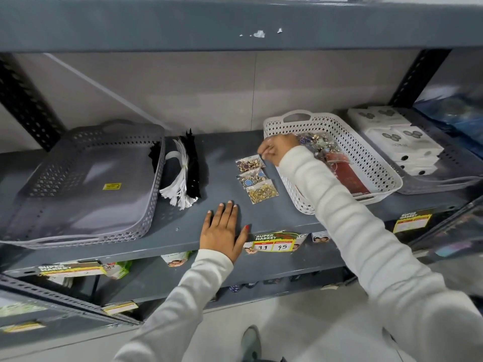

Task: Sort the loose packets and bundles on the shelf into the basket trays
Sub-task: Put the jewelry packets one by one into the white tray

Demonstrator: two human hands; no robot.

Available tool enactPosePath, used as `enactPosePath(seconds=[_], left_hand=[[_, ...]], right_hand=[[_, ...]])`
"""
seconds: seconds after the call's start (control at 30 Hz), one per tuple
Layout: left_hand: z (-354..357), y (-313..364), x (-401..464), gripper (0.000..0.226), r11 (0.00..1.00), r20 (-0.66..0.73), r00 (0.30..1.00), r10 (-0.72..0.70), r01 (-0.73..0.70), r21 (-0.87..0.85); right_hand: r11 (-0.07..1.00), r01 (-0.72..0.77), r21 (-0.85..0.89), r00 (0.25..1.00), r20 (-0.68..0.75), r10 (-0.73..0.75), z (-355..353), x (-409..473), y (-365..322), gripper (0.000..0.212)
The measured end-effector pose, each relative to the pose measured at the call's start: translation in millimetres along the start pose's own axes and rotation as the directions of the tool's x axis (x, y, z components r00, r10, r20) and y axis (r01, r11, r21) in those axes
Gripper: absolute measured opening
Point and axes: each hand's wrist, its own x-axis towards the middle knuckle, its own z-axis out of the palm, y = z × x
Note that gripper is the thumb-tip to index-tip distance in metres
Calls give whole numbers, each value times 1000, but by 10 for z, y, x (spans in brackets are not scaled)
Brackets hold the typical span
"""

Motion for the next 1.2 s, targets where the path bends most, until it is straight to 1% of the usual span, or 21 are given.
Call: enactPosePath(seconds=[0.07,0.13,0.23,0.3,0.37,0.4,0.47,0.57,0.7,0.77,0.8,0.87,0.93,0.97,1.0,1.03,1.1,1.17,1.2], left_hand=[[0,-2,1,93,1000,-9,1000,0,0,-6],[-3,0,-5,92,1000,-13,1000,0,-1,-13],[-2,-5,-3,93,999,-12,1000,2,-2,-34],[-5,-7,0,94,999,-10,1000,6,-6,-42],[-5,-9,0,94,1000,-10,1000,10,-11,-26],[-6,-8,0,94,1000,-7,1000,12,-12,-20],[-9,-8,-4,94,1000,-5,1000,14,-14,-26],[0,-13,-3,90,999,-10,1000,10,-11,-32],[30,-21,13,77,999,-28,1000,-9,8,-36],[42,-22,13,72,999,-37,999,-14,13,-34],[42,-20,9,71,999,-39,999,-11,10,-34],[39,-18,8,70,1000,-38,999,-2,1,-31],[28,-18,3,68,1000,-31,1000,2,-2,-12],[26,-19,4,67,1000,-31,999,7,-7,-4],[25,-21,8,66,1000,-30,999,13,-13,-3],[26,-24,12,65,1000,-29,999,18,-19,-4],[32,-32,20,65,1000,-41,999,25,-25,-3],[44,-35,20,67,1000,-51,999,17,-18,-15],[46,-31,17,70,999,-54,998,11,-13,-29]], right_hand=[[999,-19,-35,989,146,24,126,-48,-142,30],[992,-68,-106,968,234,91,219,-77,-185,27],[963,-41,-268,913,381,144,311,-132,-194,27],[940,-36,-339,907,383,173,338,-164,-181,32],[931,-26,-364,904,390,178,355,-183,-156,33],[932,-32,-360,902,391,182,354,-195,-149,32],[944,-15,-329,916,374,145,343,-190,-122,30],[975,9,-224,964,260,51,135,-175,-77,24],[994,-17,-104,994,103,27,-419,-185,71,24],[989,-48,-141,998,39,54,-593,-185,284,23],[980,-84,-179,995,31,91,-629,-189,396,21],[949,-186,-256,971,98,217,-583,-209,575,12],[903,-273,-331,924,172,343,-447,-207,684,8],[875,-277,-397,906,196,375,-377,-228,709,6],[841,-275,-465,893,201,403,-318,-224,725,10],[826,-287,-484,887,192,420,-267,-221,736,13],[863,-317,-394,876,228,426,-166,-210,742,16],[872,-326,-366,849,293,440,-103,-238,709,15],[876,-329,-352,854,286,435,-75,-237,705,15]])
